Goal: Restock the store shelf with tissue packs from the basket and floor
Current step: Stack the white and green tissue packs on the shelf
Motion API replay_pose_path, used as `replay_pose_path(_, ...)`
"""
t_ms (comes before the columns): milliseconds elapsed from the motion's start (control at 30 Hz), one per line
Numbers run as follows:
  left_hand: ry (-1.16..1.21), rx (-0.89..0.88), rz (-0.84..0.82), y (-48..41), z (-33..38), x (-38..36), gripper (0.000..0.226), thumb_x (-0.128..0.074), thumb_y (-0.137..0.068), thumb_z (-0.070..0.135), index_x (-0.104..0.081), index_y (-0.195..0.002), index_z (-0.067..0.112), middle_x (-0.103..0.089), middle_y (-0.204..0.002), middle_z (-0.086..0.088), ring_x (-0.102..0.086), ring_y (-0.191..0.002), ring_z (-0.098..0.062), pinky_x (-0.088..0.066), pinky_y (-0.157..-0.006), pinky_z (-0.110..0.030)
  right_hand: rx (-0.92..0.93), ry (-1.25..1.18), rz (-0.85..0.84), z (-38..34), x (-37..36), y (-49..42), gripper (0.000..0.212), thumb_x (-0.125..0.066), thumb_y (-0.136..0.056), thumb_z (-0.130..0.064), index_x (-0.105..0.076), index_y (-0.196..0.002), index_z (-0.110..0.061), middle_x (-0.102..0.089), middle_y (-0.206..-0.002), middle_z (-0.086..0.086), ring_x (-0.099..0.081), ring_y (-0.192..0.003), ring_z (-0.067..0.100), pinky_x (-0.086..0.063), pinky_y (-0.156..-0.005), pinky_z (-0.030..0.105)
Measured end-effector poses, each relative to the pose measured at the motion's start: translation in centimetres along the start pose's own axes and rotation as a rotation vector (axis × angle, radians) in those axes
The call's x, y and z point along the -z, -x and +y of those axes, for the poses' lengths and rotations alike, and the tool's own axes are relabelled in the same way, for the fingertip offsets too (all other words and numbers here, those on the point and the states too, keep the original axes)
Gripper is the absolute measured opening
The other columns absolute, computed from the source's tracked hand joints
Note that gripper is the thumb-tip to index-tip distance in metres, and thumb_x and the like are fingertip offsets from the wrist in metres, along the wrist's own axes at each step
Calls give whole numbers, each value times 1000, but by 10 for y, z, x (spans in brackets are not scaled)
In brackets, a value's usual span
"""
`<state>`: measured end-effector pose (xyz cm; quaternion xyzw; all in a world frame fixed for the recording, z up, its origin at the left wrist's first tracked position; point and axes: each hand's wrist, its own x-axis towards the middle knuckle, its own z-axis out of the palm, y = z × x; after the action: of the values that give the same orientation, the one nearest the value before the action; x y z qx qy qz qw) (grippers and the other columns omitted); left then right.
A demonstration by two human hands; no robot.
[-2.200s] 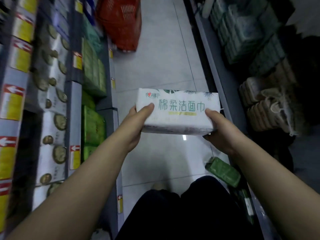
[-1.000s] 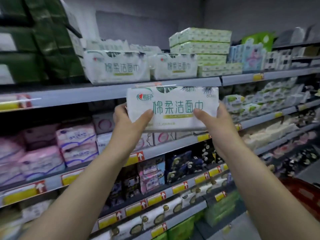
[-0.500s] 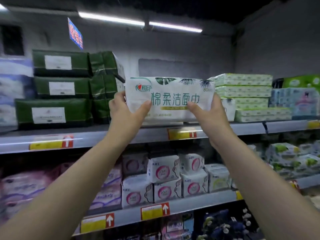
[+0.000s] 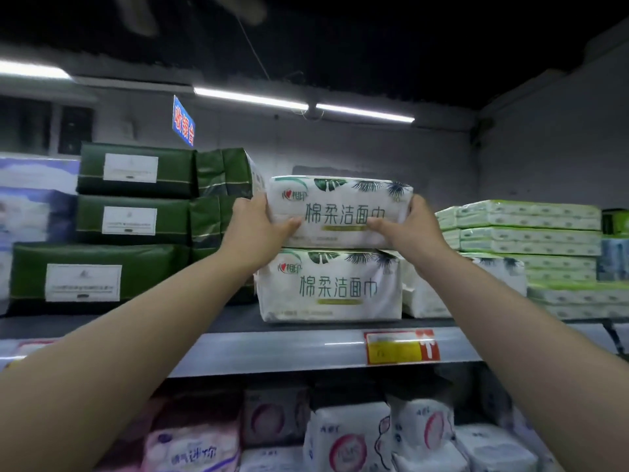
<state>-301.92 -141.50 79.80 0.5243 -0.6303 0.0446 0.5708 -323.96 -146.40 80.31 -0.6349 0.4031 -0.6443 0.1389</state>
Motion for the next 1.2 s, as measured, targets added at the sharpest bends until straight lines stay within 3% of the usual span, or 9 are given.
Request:
replay_pose_path(67, -12, 38, -34, -11, -8, 0, 40, -72, -81, 32, -61, -115, 14, -64, -111, -3, -64, -97, -21, -54, -89, -40, -50, 64, -51, 8, -7, -17, 51, -84, -73, -28, -53, -111, -15, -66, -106, 0, -64, -97, 22, -52, -91, 43)
replay_pose_path(167, 45, 104, -77, -29, -16, 2, 37, -75, -81, 9, -63, -116, 9, -67, -104, -2, -64, -94, -18, -50, -84, -30, -98, 181, -143, 14, -12, -41, 43, -82, -76, -26, -62, -111, -12, -68, -104, 1, -63, -93, 19, -50, -82, 30)
replay_pose_path(367, -82, 153, -79, -63, -37, -7, 43, -81, -73, 14, -57, -108, 8, -66, -103, -5, -62, -94, -21, -49, -77, -31, -156, 330, -255, 28, -27, -72, 44, -81, -77, -20, -55, -109, -6, -65, -108, 10, -62, -101, 29, -52, -93, 44)
replay_pose_path(467, -130, 152, -61, -72, -47, -18, 37, -78, -76, 16, -54, -104, 11, -64, -106, -5, -60, -96, -20, -45, -76, -29, -164, 385, -290, 28, -35, -83, 42, -80, -78, -20, -55, -107, -3, -66, -106, 14, -61, -90, 27, -51, -76, 35)
replay_pose_path(700, 1, 251, -151, -82, -58, -35, 44, -62, -86, 11, -47, -127, 10, -60, -110, -2, -59, -95, -17, -45, -62, -23, -179, 550, -341, 30, -50, -99, 29, -74, -85, -24, -50, -83, -8, -63, -95, 13, -59, -78, 27, -43, -55, 26)
replay_pose_path(867, 132, 321, -191, -76, -57, -35, 42, -57, -91, 18, -39, -129, 14, -54, -108, 1, -57, -97, -18, -47, -70, -28, -143, 679, -357, 36, -54, -98, 38, -67, -89, -34, -61, -108, -1, -67, -106, 14, -64, -95, 28, -51, -79, 32)
replay_pose_path(967, 159, 316, -250, -72, -52, -27, 53, -57, -94, 24, -36, -140, 10, -54, -120, -2, -57, -103, -18, -47, -77, -28, -158, 653, -376, 32, -49, -93, 49, -60, -92, -40, -60, -117, 2, -66, -104, 15, -60, -87, 27, -47, -77, 31)
replay_pose_path(1100, 70, 257, -331, -60, -36, -17, 63, -48, -98, 45, -31, -147, 10, -46, -145, -3, -52, -120, -20, -43, -100, -34, -136, 641, -295, 16, -42, -71, 71, -43, -98, -51, -30, -147, -1, -49, -138, 17, -49, -122, 31, -39, -89, 33)
replay_pose_path(1200, -67, 158, -348, -41, -14, -20, 71, -39, -96, 57, -24, -153, 17, -30, -157, -3, -36, -139, -24, -30, -114, -40, 15, 635, -266, 9, -35, -47, 71, -40, -98, -55, -27, -149, -8, -42, -149, 11, -44, -132, 29, -38, -98, 36)
